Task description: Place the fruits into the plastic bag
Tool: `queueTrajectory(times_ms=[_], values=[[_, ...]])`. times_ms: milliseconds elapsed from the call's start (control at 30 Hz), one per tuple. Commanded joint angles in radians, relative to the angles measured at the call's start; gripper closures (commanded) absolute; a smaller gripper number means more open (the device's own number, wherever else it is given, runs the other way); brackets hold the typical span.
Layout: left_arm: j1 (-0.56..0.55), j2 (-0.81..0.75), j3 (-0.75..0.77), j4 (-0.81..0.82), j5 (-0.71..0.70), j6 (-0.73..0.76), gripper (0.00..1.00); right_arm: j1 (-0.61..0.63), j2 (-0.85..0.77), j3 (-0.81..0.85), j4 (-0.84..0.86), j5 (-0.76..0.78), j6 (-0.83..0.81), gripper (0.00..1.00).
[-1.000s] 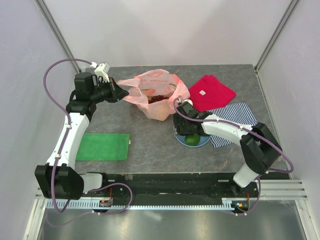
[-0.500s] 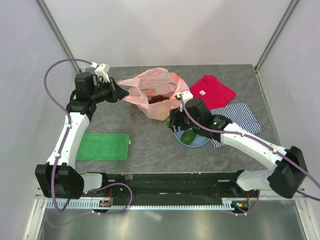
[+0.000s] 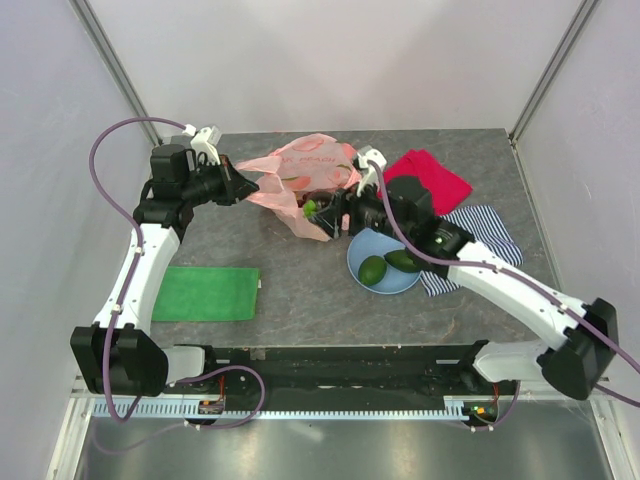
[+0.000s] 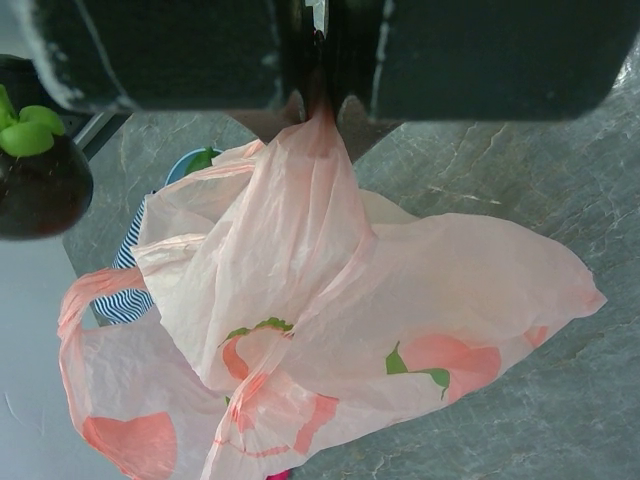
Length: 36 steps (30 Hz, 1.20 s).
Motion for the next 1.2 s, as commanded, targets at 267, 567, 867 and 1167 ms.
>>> queueTrajectory(times_ms=[267, 567, 867, 1167], values=[[0.005, 0.002, 0.007, 0.029, 0.018, -0.007, 0.98, -0.133, 0.3, 0.315, -0.021, 0.077, 0.136, 0.52], [0.005, 0.002, 0.008, 0.027, 0.021, -0.007, 0.98, -0.131, 0.572, 0.577, -0.255, 0.11, 0.087, 0.53], [0.005, 0.003, 0.008, 0.027, 0.021, -0.007, 0.98, -0.052, 0.776, 0.673, -0.392, 0.224, 0.059, 0.53], [0.005, 0.007, 0.008, 0.026, 0.021, -0.009, 0.98, -0.052, 0.867, 0.653, -0.427, 0.157, 0.059, 0.48]])
